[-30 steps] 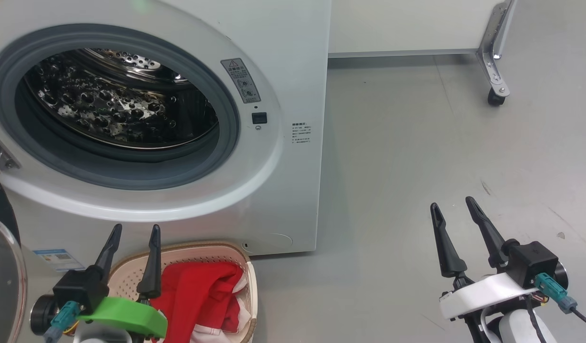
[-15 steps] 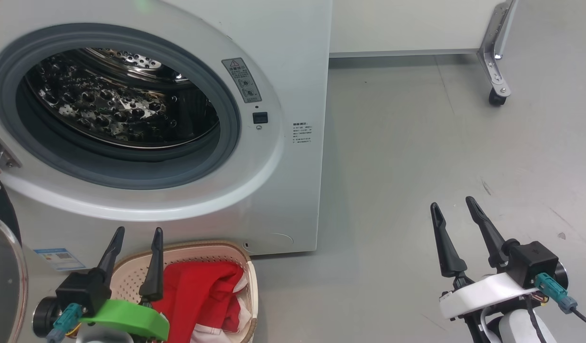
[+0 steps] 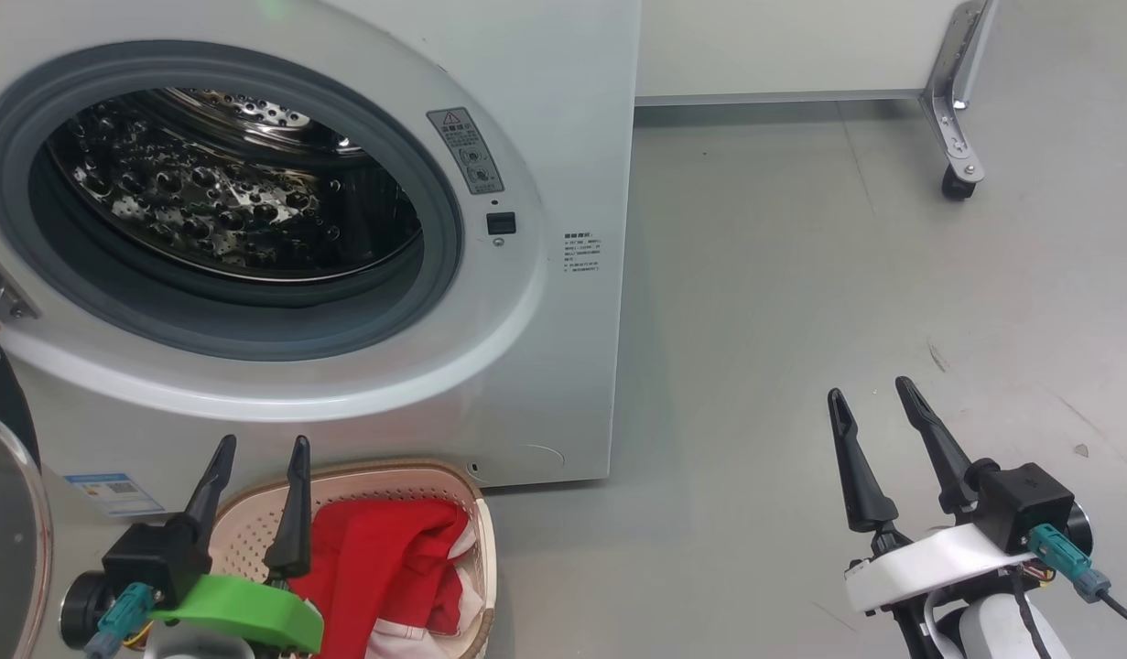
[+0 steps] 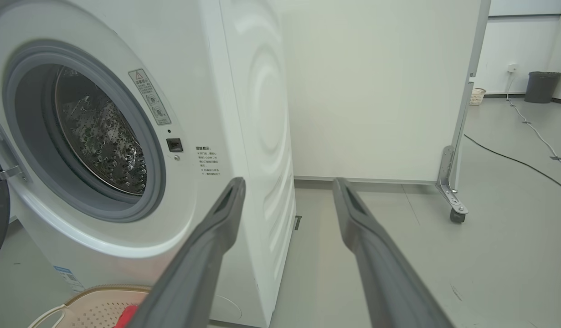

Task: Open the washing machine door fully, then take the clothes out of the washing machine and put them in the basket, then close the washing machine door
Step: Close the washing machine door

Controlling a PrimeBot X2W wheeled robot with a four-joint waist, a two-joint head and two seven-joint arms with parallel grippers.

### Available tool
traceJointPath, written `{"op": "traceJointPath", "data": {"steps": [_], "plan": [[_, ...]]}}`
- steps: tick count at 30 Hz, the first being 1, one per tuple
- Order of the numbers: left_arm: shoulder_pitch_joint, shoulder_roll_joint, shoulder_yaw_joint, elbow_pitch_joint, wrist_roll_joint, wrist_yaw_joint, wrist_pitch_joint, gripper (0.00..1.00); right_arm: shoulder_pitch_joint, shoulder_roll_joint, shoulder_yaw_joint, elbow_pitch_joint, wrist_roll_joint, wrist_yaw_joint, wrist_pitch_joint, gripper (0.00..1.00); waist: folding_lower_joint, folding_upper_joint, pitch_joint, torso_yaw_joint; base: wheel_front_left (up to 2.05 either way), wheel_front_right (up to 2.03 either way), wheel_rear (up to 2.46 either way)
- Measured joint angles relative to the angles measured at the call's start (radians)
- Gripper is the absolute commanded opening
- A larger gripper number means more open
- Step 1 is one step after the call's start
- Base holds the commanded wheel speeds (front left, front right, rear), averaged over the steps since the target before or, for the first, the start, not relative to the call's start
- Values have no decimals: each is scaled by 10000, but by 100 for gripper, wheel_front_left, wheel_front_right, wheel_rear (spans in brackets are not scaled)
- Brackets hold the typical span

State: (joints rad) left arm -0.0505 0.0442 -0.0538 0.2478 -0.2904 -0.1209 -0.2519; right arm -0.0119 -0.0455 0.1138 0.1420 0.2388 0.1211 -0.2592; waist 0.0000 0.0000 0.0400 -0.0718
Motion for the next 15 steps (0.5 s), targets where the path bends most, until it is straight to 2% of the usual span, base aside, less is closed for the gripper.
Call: {"op": "traceJointPath", "data": {"steps": [15], "plan": [[-1,-10,4,12,-36,0,0,100,-2,8,-13,-4,0,0,0,100,1,0,73,0,-53,53,0]]}}
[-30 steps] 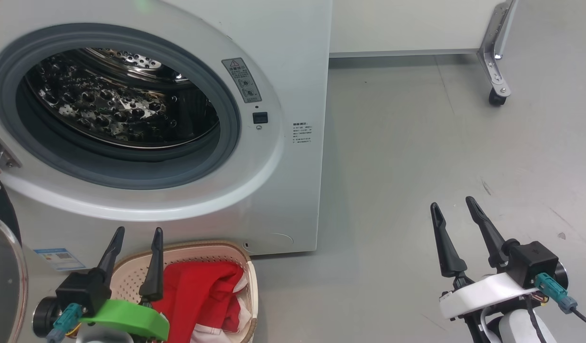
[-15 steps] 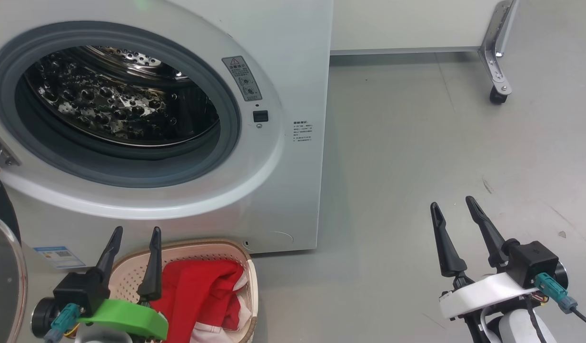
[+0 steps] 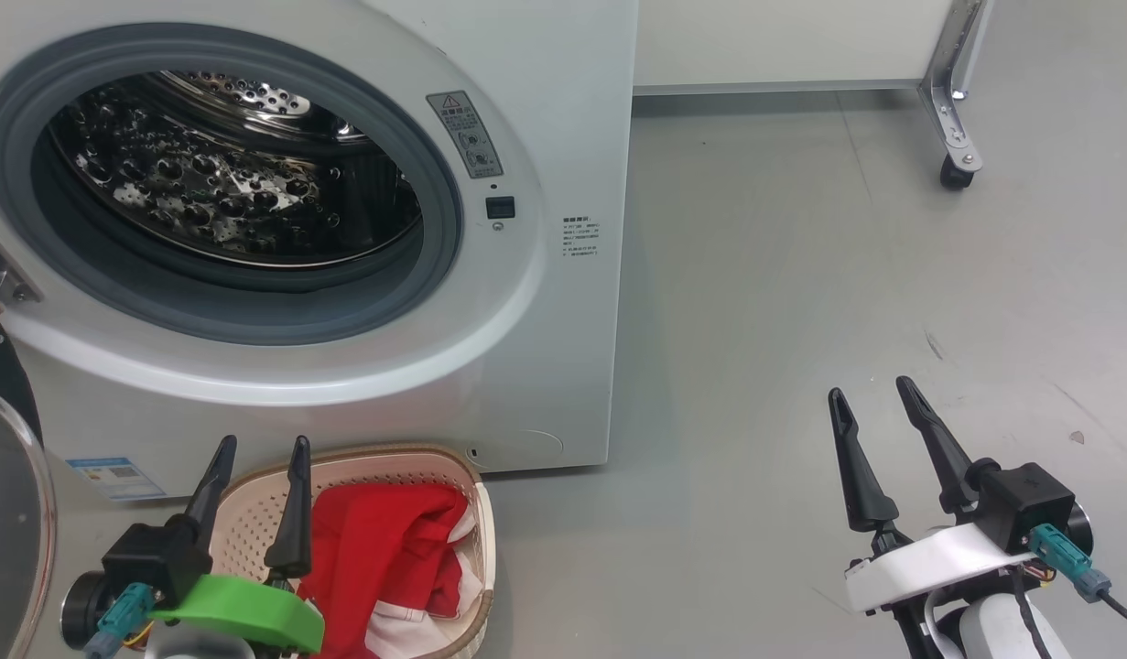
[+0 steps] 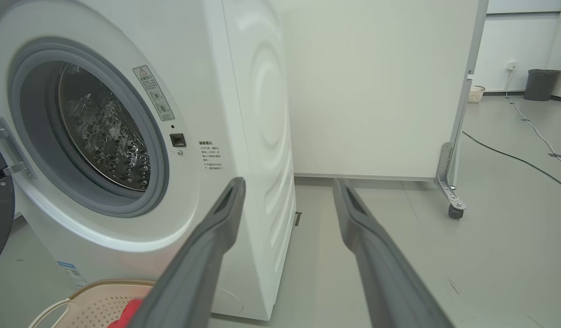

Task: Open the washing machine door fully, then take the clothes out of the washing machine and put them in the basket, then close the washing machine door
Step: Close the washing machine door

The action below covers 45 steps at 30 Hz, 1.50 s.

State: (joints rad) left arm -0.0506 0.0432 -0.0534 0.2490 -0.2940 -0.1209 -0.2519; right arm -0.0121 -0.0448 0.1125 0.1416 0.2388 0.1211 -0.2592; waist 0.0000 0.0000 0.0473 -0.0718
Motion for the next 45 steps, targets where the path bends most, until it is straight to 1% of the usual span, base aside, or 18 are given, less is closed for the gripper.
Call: {"op": "traceJointPath", "data": {"steps": [27,45], "plan": [[0,-6,27,0,-36,0,0,100,0,2,31,121,0,0,0,100,0,0,-64,62,-114,114,0],[1,-10,36,-25,52,0,0,100,0,2,44,163,-2,2,0,100,0,0,-73,39,-56,56,0]]}}
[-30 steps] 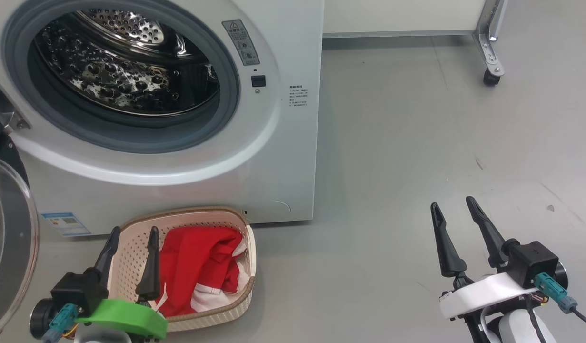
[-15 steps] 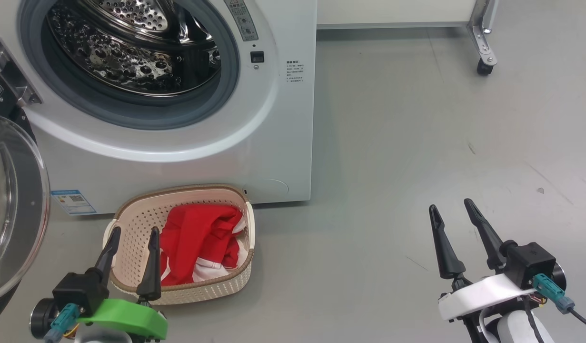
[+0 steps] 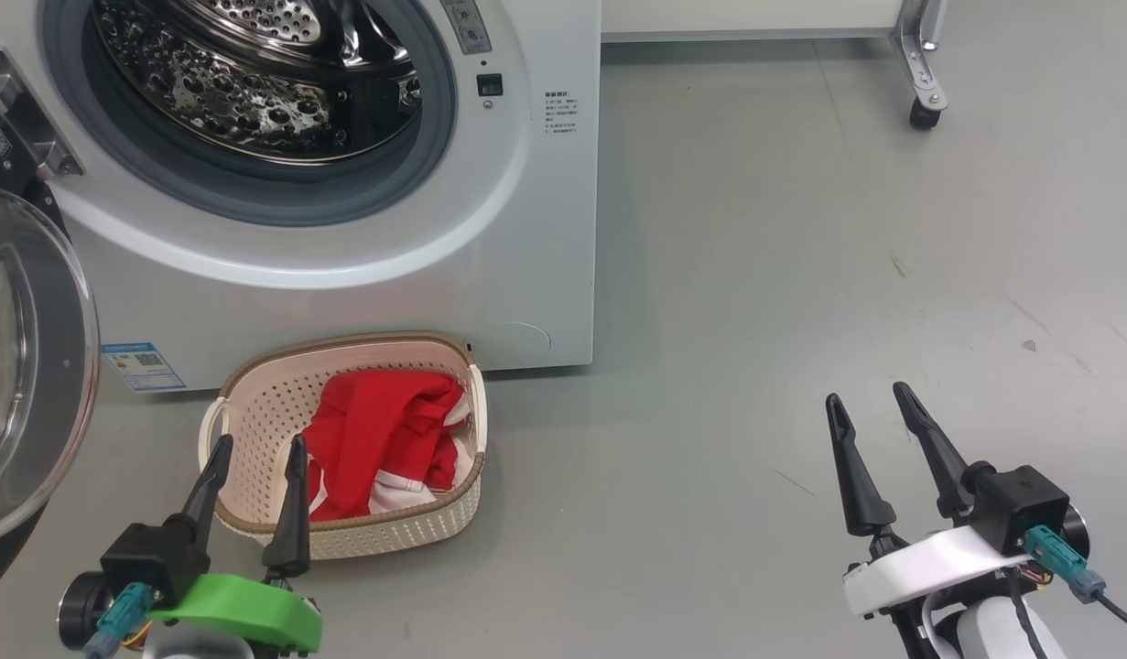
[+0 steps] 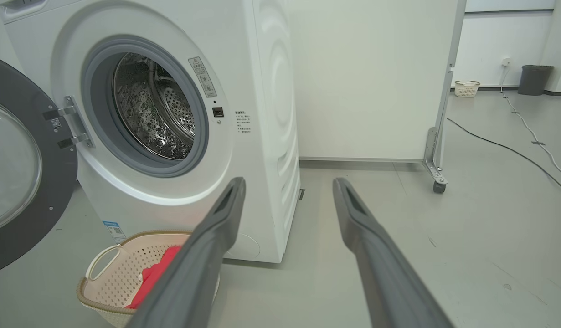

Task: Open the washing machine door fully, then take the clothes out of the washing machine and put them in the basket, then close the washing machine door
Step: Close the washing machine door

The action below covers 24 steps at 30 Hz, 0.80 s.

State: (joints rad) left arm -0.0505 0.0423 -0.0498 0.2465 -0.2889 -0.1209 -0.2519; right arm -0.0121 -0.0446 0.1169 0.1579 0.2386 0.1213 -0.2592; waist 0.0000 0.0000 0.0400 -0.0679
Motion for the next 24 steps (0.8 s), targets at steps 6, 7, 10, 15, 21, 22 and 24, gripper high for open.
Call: {"op": "traceJointPath", "data": {"steps": [6,7,10,15,21,22,24], "plan": [[-1,0,27,-2,-10,0,0,100,1,2,-33,0,0,0,0,100,0,0,56,9,-22,22,0],[-1,0,27,-12,-13,2,0,100,1,2,-33,-2,0,0,0,100,0,0,62,12,-34,34,0],[-1,0,29,-29,-13,2,0,100,0,2,-35,-4,0,0,0,100,0,0,77,22,-26,26,0],[-1,0,25,-35,-13,2,0,100,0,4,-35,-4,0,0,0,100,0,0,99,36,-9,9,0],[-1,-2,25,-38,-13,12,0,100,0,6,-33,-4,0,0,0,100,0,0,111,47,0,0,0],[-1,-2,25,-38,-13,12,0,100,0,6,-33,-4,0,0,0,100,0,0,111,47,0,0,0],[-1,-2,25,-38,-13,12,0,100,0,6,-33,-2,0,0,0,100,0,0,108,48,0,0,0]]}}
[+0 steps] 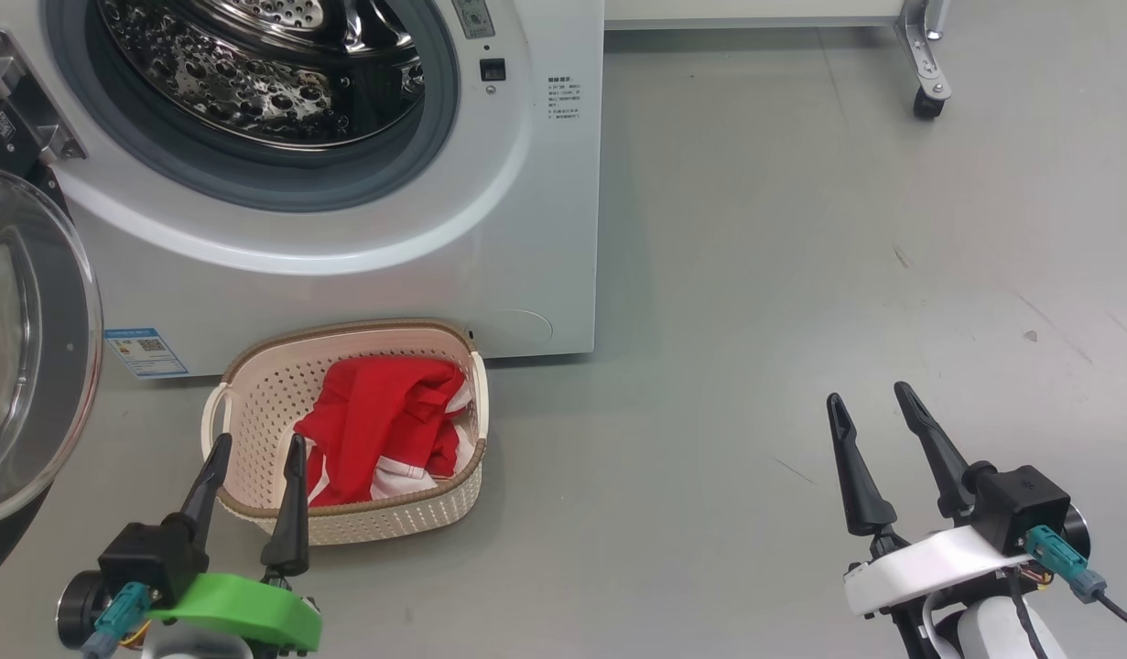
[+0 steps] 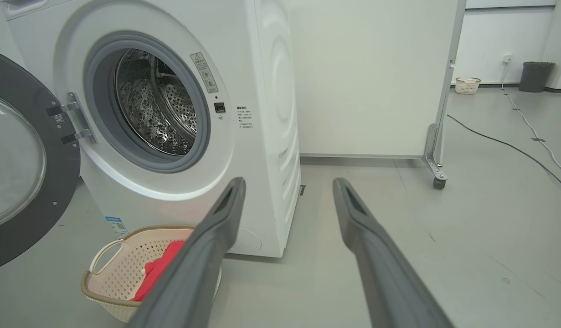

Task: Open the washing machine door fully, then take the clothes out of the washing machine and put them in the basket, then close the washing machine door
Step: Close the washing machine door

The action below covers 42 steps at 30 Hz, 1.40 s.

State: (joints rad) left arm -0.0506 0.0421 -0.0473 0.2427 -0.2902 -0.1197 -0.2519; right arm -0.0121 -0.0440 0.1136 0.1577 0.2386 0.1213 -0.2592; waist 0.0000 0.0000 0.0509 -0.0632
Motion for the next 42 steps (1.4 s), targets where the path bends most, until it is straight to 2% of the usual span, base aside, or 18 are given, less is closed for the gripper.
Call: {"op": "traceJointPath", "data": {"steps": [29,42], "plan": [[0,0,-12,10,211,46,0,100,0,0,12,50,35,4,0,100,0,0,-83,68,0,0,0],[-43,-6,-263,21,209,104,0,100,1,2,33,-58,59,4,0,100,0,0,162,670,0,0,0]]}}
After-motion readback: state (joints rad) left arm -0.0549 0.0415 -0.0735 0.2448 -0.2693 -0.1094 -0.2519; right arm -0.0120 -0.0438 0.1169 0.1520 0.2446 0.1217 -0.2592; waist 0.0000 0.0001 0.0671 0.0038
